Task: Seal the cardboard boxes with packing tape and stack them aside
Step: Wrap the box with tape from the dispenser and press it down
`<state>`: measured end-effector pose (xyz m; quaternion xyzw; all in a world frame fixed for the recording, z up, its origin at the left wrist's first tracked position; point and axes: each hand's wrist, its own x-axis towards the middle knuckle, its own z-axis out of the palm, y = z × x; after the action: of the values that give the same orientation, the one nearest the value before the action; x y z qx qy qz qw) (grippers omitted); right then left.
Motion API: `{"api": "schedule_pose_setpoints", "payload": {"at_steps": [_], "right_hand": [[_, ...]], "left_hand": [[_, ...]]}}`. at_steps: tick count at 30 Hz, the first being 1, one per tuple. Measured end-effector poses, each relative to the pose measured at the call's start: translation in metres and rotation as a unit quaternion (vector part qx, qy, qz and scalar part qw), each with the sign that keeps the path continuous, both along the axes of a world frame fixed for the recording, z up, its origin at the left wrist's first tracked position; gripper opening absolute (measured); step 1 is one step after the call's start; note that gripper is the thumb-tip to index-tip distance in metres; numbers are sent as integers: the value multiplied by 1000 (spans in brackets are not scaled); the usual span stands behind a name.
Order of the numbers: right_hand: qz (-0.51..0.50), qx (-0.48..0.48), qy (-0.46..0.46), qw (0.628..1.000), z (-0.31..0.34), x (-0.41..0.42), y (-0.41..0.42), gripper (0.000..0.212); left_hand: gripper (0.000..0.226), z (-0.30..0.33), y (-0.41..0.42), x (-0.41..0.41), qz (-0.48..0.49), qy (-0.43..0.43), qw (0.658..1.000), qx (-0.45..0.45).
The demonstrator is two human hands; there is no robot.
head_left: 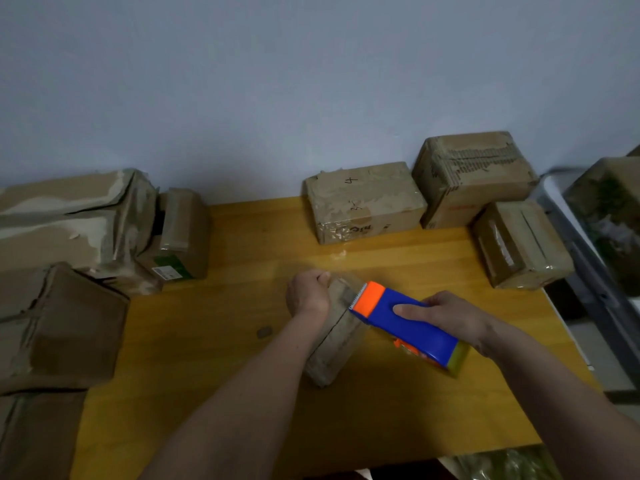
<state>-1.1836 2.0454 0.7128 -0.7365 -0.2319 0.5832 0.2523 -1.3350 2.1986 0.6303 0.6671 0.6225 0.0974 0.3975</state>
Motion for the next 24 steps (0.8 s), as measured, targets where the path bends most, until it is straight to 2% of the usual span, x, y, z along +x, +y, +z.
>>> {"api": "schedule_pose_setpoints", "payload": {"at_steps": [8, 16, 18, 20, 21, 22, 24], "right_hand": [[-7, -13, -5, 1000, -12, 4, 2, 53], [-6, -15, -3, 1000, -17, 4, 10, 52], [-6, -11, -9, 1000, -19, 4, 10, 53], [0, -11, -26, 1000, -21, 4, 10, 54], [3, -12, -30, 999, -22, 4, 10, 55], [3, -12, -27, 1000, -22, 4, 10, 55], [-1, -10, -16, 1000, -22, 5, 9, 55]], "left_hand": [[24, -12, 4, 4, -6, 30, 999, -16], [24, -12, 5, 7, 66, 25, 995, -77], [28, -10, 4, 8, 84, 57, 993, -57], [50, -8, 1, 5, 116, 72, 990, -25], [55, -6, 0, 3, 134, 49, 990, -3], [51, -6, -2, 1, 138, 14, 990, 33], [24, -6, -7, -1, 77, -30, 991, 108]]}}
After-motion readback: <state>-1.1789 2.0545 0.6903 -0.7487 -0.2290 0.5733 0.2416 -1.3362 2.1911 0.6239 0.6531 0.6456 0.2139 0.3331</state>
